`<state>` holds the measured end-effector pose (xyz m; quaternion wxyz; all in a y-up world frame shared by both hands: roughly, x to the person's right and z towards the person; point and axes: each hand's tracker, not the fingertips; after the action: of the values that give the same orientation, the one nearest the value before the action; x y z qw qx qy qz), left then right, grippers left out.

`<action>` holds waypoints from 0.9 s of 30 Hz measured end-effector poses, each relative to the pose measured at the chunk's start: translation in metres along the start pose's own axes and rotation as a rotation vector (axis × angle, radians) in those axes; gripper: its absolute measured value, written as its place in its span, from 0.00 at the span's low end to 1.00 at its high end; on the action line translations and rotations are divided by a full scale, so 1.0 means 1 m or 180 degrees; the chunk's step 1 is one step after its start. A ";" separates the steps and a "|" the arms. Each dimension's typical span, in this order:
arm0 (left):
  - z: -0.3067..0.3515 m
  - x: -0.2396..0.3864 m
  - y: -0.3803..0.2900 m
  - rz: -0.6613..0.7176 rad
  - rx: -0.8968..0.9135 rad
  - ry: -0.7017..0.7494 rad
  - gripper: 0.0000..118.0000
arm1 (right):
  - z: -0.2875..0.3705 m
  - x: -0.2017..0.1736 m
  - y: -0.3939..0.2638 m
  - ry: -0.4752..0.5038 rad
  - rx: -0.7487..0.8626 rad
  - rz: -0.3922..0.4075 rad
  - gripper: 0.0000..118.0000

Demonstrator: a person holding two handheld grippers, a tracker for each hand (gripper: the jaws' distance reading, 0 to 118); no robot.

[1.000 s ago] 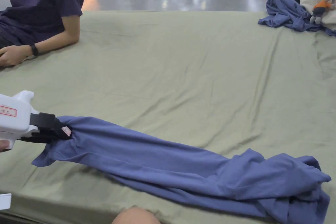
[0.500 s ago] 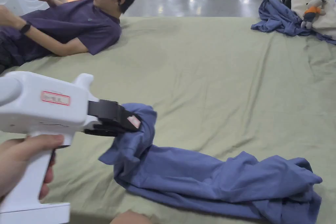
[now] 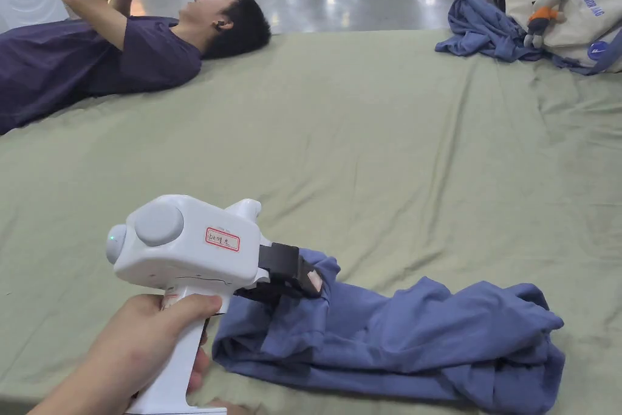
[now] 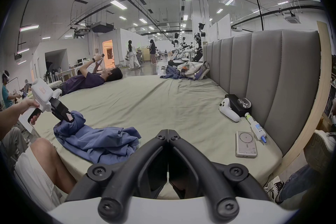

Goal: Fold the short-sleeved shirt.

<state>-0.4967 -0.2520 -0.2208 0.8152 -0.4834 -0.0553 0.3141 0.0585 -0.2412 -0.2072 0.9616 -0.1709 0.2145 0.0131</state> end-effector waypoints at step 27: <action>-0.078 0.031 -0.026 0.0005 -0.0466 0.0298 0.01 | 0.001 -0.007 0.002 0.0108 -0.0001 0.0123 0.02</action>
<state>-0.4297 -0.3024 -0.2473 0.7791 -0.5560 -0.0395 0.2869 0.0524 -0.2384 -0.2038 0.9573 -0.1671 0.2340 0.0288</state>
